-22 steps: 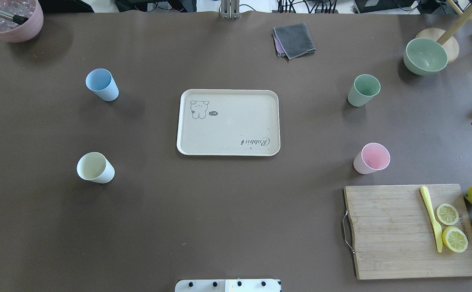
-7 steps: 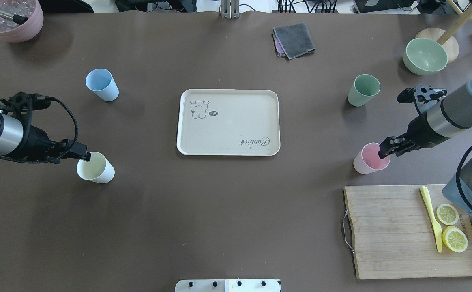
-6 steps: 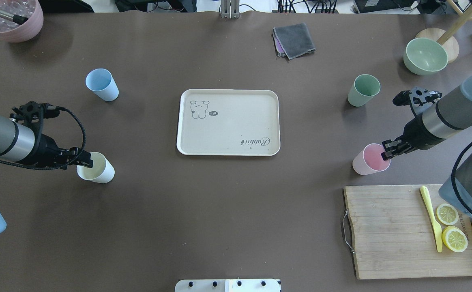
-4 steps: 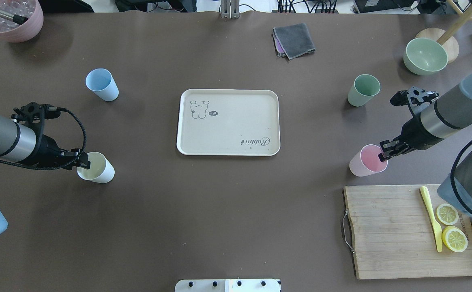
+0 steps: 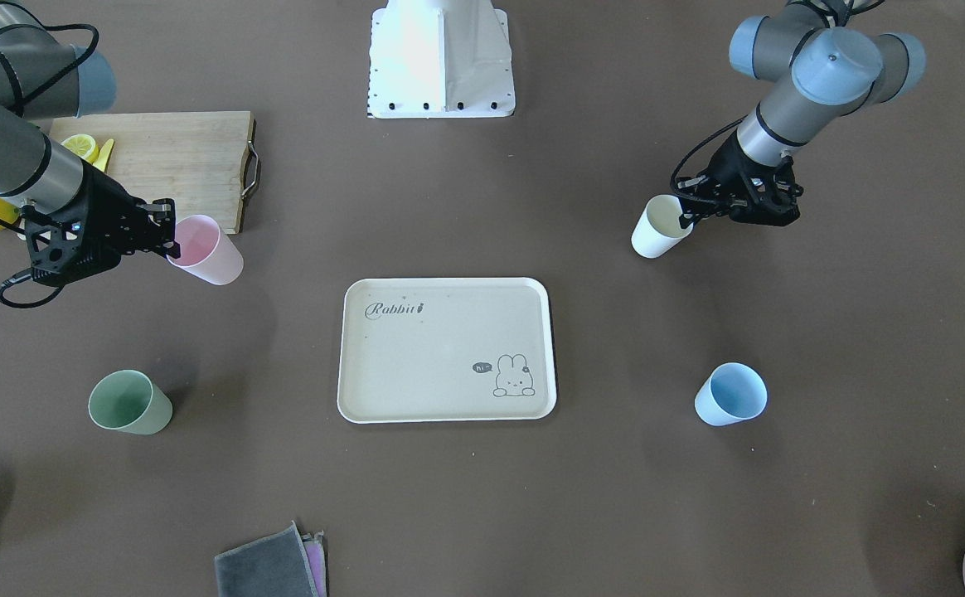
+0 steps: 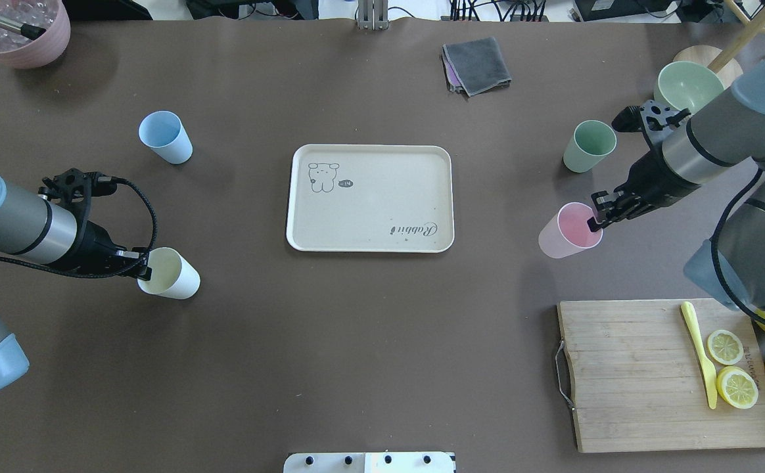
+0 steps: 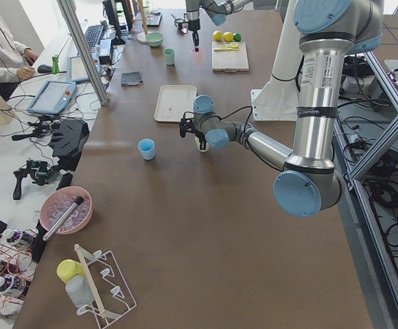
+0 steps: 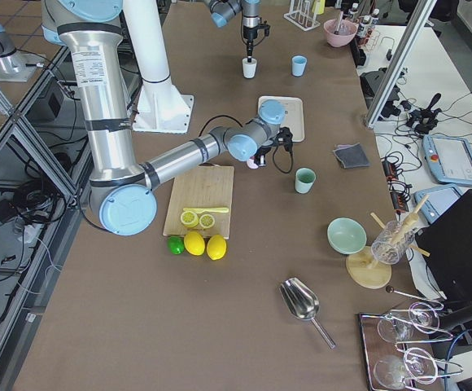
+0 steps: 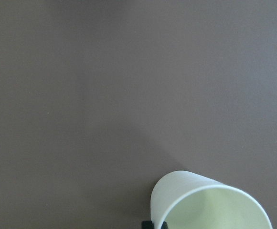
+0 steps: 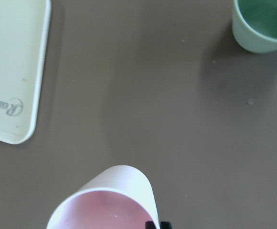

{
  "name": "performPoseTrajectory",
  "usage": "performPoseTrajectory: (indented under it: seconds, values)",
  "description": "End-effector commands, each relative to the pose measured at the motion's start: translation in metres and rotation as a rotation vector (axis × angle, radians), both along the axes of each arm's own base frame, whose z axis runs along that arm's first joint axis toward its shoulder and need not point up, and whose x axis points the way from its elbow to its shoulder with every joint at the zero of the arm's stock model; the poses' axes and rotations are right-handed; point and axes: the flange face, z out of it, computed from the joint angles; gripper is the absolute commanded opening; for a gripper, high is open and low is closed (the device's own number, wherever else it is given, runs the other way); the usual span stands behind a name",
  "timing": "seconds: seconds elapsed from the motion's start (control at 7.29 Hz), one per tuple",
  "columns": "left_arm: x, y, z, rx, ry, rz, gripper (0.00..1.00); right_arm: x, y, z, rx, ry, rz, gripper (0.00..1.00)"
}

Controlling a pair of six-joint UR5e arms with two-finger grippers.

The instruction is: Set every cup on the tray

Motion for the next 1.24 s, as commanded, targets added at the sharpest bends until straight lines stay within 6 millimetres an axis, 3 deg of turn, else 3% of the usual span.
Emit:
performPoseTrajectory:
  seconds: [0.0,0.14,0.41,0.55,0.82,0.96,1.1]
  values:
    - [0.036,-0.037,-0.107,-0.017,0.007,0.011,0.00,-0.028,-0.021,-0.061,0.000,0.002,0.021,0.00]
    - [0.056,-0.054,-0.141,-0.015,0.011,0.009,0.00,-0.053,-0.025,-0.076,-0.012,0.008,0.039,0.00]
    - [0.107,-0.094,-0.176,-0.052,0.011,-0.009,0.00,-0.111,-0.037,-0.102,-0.027,0.033,0.061,0.00]
    - [0.126,-0.114,-0.181,-0.040,-0.009,-0.040,0.00,-0.135,-0.043,-0.113,-0.051,0.034,0.064,0.00]
    - [0.147,-0.133,-0.178,-0.031,-0.013,-0.047,0.00,-0.165,-0.042,-0.096,-0.037,0.000,0.090,0.00]
    - [0.151,-0.140,-0.174,-0.010,-0.015,-0.064,0.80,-0.167,-0.042,-0.098,-0.049,-0.010,0.102,0.98]
    - [0.150,-0.142,-0.166,-0.009,-0.024,-0.065,0.98,-0.164,-0.044,-0.098,-0.050,-0.012,0.104,1.00]
